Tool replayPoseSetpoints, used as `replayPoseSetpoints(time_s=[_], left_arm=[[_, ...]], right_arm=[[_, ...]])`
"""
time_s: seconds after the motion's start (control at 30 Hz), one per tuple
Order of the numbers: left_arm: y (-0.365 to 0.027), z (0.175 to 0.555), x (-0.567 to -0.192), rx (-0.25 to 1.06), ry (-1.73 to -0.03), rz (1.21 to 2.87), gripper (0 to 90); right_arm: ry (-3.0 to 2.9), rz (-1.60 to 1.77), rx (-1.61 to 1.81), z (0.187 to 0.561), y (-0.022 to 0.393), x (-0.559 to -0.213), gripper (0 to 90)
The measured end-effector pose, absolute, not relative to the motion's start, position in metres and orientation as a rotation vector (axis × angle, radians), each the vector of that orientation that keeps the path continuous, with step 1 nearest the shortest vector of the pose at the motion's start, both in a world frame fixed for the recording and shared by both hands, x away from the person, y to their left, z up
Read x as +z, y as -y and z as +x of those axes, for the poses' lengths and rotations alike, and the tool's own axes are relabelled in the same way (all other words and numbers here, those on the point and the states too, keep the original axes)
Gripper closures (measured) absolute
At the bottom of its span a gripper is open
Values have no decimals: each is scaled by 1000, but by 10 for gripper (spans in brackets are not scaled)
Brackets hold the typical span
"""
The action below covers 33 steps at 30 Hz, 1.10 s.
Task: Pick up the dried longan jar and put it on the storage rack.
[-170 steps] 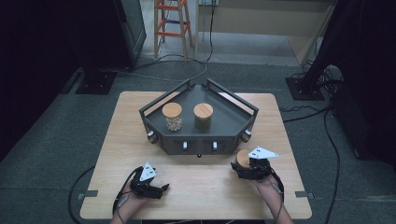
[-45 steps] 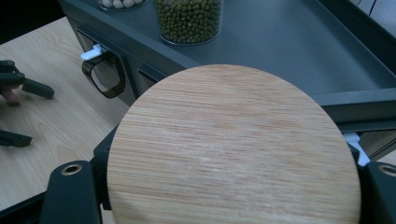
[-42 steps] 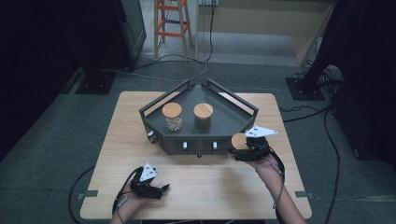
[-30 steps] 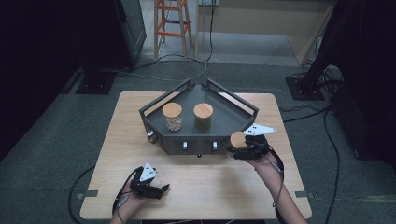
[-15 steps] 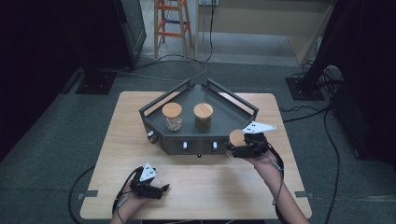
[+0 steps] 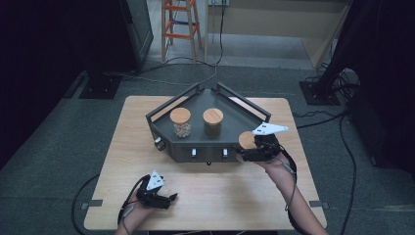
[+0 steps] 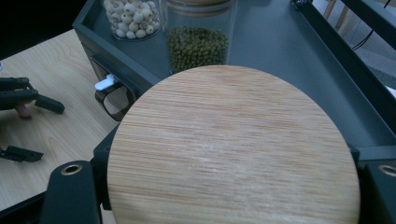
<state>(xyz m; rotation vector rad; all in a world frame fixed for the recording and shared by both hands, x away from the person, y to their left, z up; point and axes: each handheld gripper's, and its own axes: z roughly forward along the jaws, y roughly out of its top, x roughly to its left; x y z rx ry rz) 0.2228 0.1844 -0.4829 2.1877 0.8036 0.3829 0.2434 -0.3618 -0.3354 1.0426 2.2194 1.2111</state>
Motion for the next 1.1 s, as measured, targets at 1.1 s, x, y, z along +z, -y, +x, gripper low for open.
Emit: replayPoseSetpoints(time_s=[1.1], left_arm=[[-184,223,-483,381,-798,2191,115]], right_arm=[[-2226,1015,1232,250,358,-312,255]])
